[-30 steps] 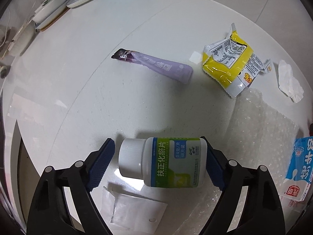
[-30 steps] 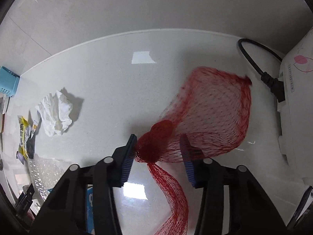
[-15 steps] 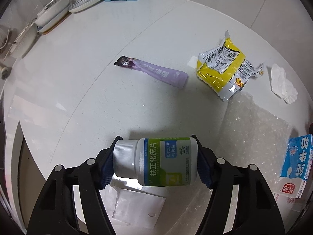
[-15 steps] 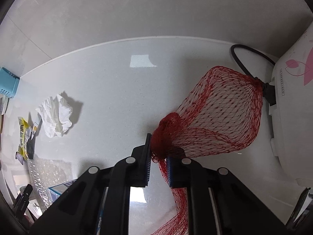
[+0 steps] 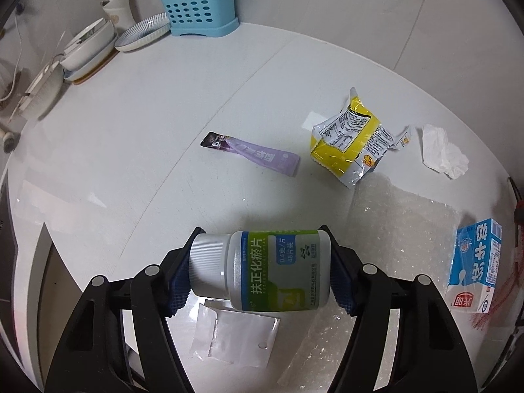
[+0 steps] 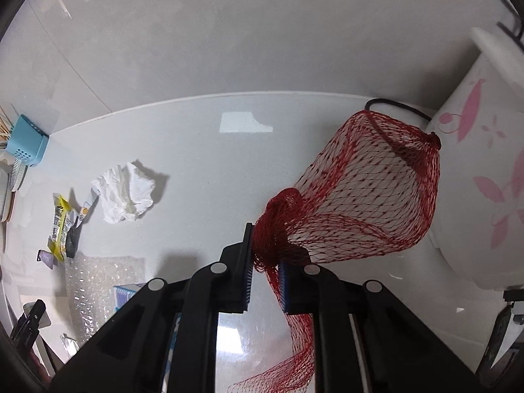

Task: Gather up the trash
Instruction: 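Carry the pill bottle and red mesh net down over the wastebasket with both tools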

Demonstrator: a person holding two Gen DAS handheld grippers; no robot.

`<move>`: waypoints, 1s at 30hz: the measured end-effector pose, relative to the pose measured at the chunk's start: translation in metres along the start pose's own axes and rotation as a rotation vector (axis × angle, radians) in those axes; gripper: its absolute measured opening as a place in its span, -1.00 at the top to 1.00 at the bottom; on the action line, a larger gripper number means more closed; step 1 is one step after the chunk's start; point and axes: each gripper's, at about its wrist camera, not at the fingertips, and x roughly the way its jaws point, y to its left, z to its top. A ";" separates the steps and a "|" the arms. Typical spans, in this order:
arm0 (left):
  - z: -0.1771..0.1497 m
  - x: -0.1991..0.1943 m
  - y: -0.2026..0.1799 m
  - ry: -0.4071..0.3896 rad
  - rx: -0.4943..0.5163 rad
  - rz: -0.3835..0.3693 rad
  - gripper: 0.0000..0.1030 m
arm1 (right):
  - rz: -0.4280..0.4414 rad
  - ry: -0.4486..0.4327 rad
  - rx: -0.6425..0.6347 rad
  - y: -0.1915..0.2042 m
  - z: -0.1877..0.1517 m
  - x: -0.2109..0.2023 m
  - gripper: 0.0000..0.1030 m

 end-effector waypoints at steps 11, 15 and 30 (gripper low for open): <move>-0.006 -0.036 0.016 -0.050 0.089 -0.075 -0.31 | -0.046 -0.115 0.044 0.007 -0.039 -0.078 0.77; -0.013 -0.054 0.029 -0.072 0.125 -0.109 -0.31 | -0.068 -0.167 0.071 0.015 -0.064 -0.105 0.77; -0.048 -0.129 0.076 -0.183 0.277 -0.245 -0.31 | -0.105 -0.329 0.111 0.066 -0.180 -0.219 0.77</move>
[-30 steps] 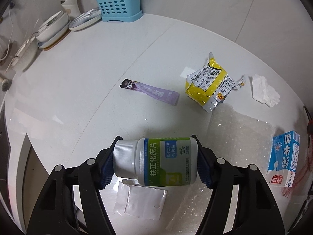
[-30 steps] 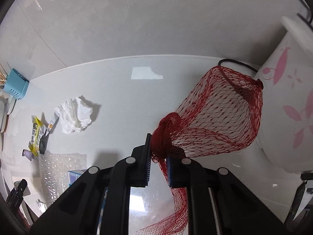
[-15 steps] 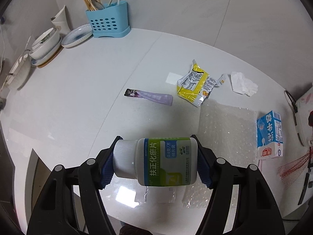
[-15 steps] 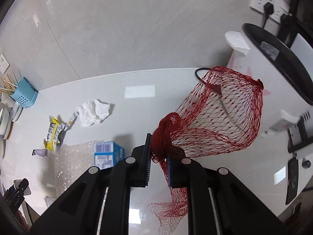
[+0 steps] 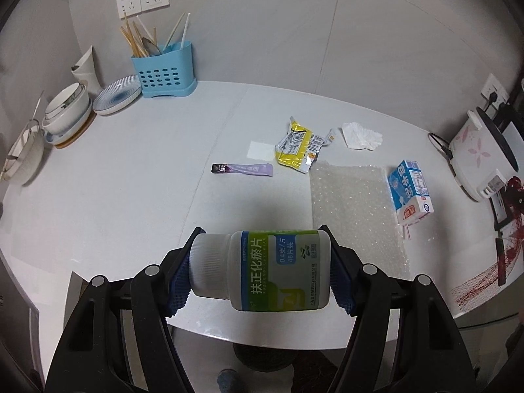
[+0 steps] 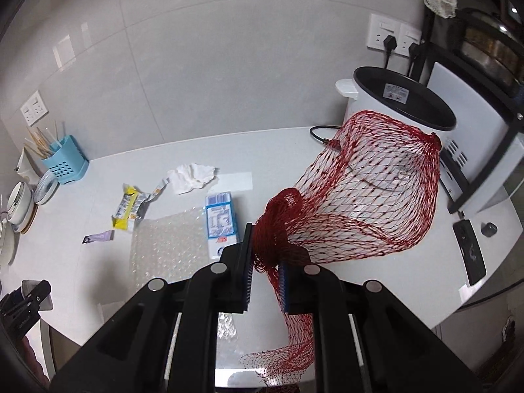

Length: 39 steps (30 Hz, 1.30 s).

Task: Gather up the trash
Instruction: 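Carry the pill bottle and red mesh net down over the wastebasket with both tools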

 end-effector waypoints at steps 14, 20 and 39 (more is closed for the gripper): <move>-0.080 -0.061 0.027 -0.041 0.109 -0.089 -0.31 | -0.003 -0.054 0.042 0.034 -0.115 -0.095 0.76; -0.128 -0.073 0.043 -0.036 0.129 -0.130 -0.31 | -0.014 -0.025 0.031 0.051 -0.170 -0.118 0.76; -0.258 0.001 0.052 0.103 0.060 -0.121 -0.31 | 0.095 0.209 -0.144 0.096 -0.293 -0.042 0.76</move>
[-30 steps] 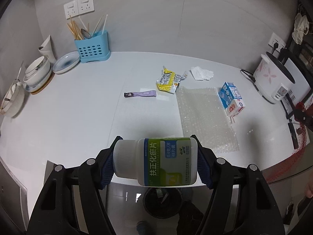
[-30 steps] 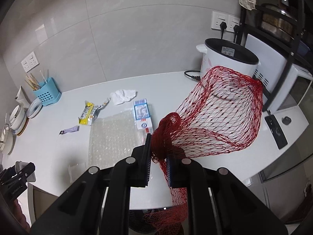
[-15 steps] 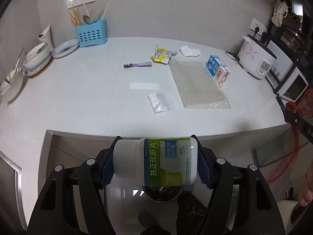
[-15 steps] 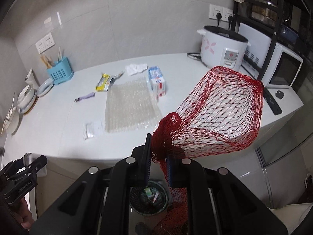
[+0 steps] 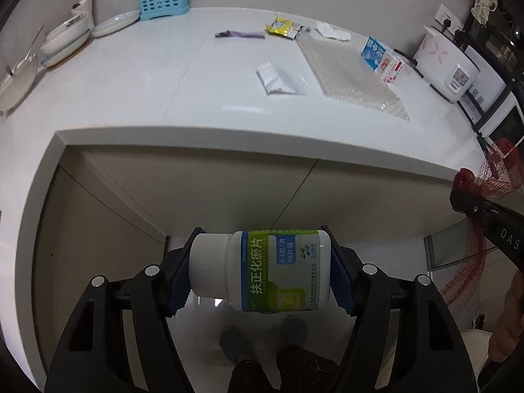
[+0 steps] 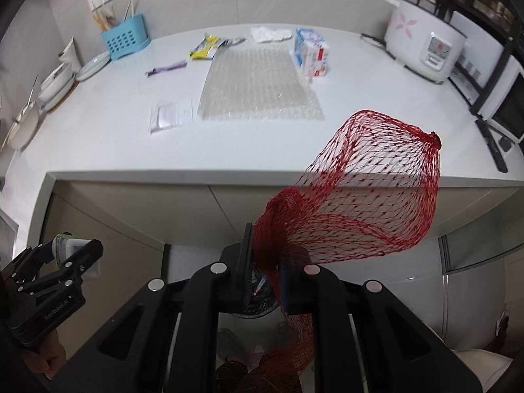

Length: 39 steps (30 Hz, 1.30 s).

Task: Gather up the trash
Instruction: 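Carry the pill bottle and red mesh net down over the wastebasket with both tools, then open the left tool to drop the pill bottle into the wastebasket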

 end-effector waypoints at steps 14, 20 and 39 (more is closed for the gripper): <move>-0.102 0.161 -0.007 0.133 -0.005 -0.014 -0.31 | 0.094 0.059 -0.097 -0.015 -0.107 0.161 0.76; -0.147 0.252 -0.003 0.170 0.005 -0.016 -0.31 | 0.120 0.127 -0.090 -0.020 -0.157 0.253 0.76; -0.227 0.460 -0.009 0.264 0.013 -0.006 -0.31 | 0.075 0.210 -0.074 -0.031 -0.238 0.419 0.76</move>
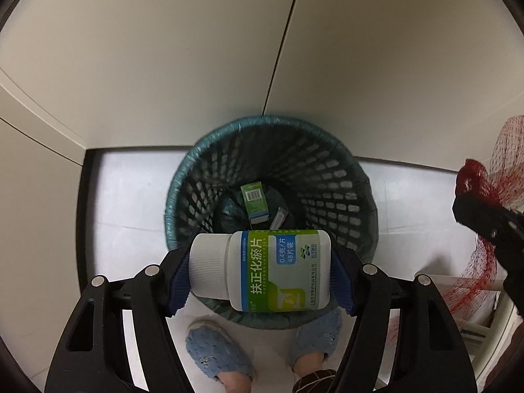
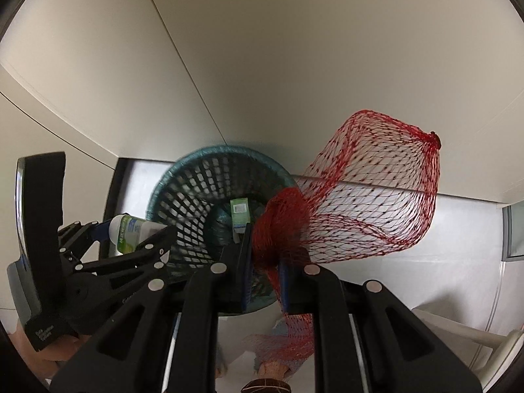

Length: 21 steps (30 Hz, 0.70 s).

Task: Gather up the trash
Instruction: 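Open the left tool to drop the pill bottle into the wastebasket, then open the right tool to drop the red mesh net into the wastebasket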

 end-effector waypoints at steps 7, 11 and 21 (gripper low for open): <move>-0.001 0.018 -0.010 0.027 0.013 -0.028 -0.35 | -0.012 0.024 0.009 -0.003 -0.005 0.015 0.76; -0.001 0.014 -0.014 0.003 0.031 -0.029 -0.56 | -0.005 0.026 0.006 0.000 -0.007 0.014 0.76; -0.009 -0.013 0.011 -0.018 0.024 0.016 -0.89 | 0.081 0.006 0.003 0.010 0.013 0.004 0.76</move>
